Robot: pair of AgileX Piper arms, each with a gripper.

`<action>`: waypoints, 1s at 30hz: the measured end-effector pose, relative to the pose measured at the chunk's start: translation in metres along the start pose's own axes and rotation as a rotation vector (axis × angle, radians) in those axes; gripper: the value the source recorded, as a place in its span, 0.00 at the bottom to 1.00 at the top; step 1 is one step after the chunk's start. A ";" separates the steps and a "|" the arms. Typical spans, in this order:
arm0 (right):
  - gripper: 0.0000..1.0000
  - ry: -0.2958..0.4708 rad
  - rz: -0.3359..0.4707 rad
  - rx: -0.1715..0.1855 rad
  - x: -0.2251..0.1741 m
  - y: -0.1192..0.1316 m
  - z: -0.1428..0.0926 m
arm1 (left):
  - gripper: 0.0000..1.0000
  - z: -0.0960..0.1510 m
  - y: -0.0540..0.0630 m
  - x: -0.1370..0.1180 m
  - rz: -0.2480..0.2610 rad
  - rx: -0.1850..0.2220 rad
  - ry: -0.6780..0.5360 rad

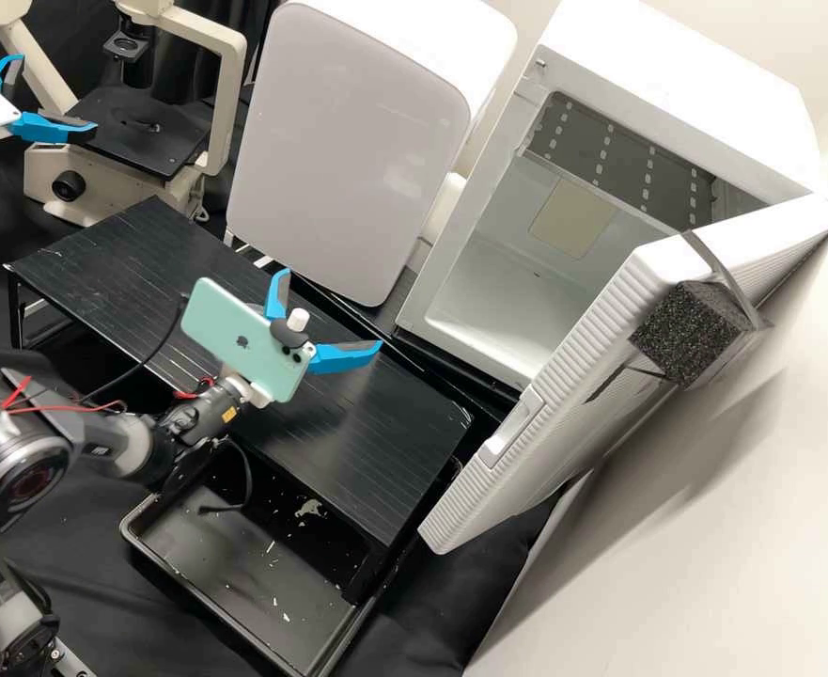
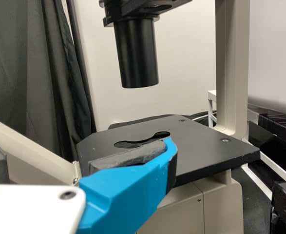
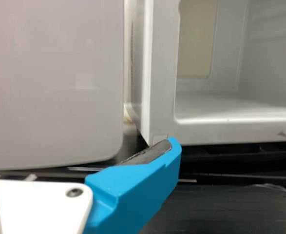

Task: Place the petri dish in the incubator

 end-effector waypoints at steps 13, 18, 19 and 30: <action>1.00 0.077 -0.077 0.021 -0.045 -0.021 -0.012 | 1.00 0.000 0.000 0.000 0.000 0.000 0.000; 1.00 0.074 -0.117 0.023 -0.053 -0.029 -0.012 | 1.00 0.000 0.000 0.000 0.000 0.000 0.000; 1.00 0.078 -0.125 0.018 -0.054 -0.030 -0.013 | 1.00 0.000 0.000 0.000 0.000 0.000 0.000; 1.00 0.051 -0.201 -0.043 -0.053 -0.052 -0.010 | 1.00 0.000 0.000 0.000 0.000 0.000 0.000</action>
